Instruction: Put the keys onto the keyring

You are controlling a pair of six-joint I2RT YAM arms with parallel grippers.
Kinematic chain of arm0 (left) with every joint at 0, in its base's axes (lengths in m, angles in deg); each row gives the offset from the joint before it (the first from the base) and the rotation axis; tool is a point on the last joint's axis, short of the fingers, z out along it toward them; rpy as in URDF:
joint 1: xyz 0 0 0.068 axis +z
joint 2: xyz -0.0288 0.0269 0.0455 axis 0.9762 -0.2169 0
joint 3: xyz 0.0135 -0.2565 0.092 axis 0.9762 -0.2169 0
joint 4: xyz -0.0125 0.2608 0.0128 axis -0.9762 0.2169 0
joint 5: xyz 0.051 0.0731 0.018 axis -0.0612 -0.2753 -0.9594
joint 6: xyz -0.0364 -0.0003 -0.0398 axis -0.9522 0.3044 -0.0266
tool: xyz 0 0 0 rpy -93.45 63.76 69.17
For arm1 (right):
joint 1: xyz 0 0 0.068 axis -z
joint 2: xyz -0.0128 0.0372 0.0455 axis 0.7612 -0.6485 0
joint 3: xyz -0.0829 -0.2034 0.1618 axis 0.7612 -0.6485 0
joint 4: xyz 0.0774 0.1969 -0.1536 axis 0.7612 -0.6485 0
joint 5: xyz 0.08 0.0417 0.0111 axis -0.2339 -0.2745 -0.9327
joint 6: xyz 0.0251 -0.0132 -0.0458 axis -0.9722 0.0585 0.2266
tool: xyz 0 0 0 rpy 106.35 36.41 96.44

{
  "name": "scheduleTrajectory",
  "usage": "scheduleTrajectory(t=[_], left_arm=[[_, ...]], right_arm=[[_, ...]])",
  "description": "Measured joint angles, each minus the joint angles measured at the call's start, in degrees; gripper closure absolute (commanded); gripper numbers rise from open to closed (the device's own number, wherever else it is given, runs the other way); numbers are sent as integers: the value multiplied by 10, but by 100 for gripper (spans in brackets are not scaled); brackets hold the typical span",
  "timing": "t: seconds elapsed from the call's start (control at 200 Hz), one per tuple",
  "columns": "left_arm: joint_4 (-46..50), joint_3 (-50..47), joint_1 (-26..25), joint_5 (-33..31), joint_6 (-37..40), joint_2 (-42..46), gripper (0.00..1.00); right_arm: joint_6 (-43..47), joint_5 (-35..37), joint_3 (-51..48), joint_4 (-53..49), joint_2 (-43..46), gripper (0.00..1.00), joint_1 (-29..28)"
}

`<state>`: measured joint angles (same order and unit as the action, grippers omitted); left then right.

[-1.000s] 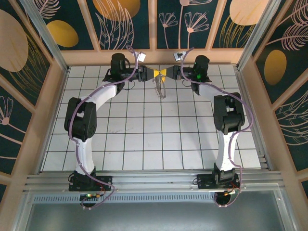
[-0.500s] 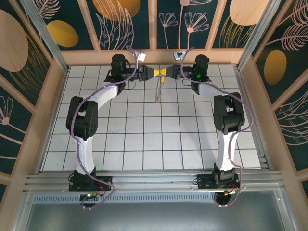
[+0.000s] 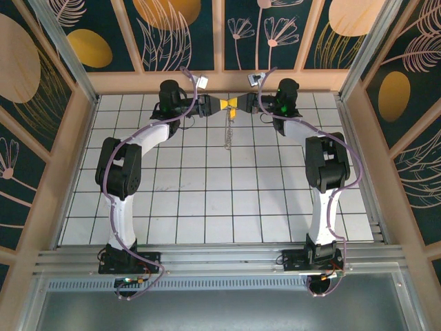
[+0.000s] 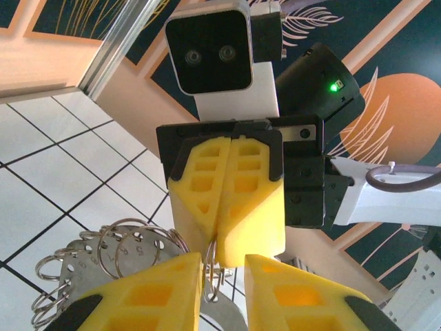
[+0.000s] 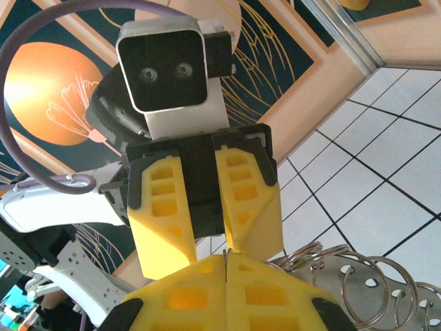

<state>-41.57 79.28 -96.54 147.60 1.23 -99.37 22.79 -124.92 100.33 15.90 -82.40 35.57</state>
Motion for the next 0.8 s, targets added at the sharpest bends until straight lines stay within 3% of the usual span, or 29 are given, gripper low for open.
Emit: scheduleTrajectory(t=[0.546, 0.801], left_arm=[[-23, -3, -7, -5, -15, -10, 83], [-37, -3, -8, -7, -28, -13, 100]], right_arm=[[-19, 3, 0, 18, -7, 100, 0], [-19, 5, 0, 26, -7, 100, 0]])
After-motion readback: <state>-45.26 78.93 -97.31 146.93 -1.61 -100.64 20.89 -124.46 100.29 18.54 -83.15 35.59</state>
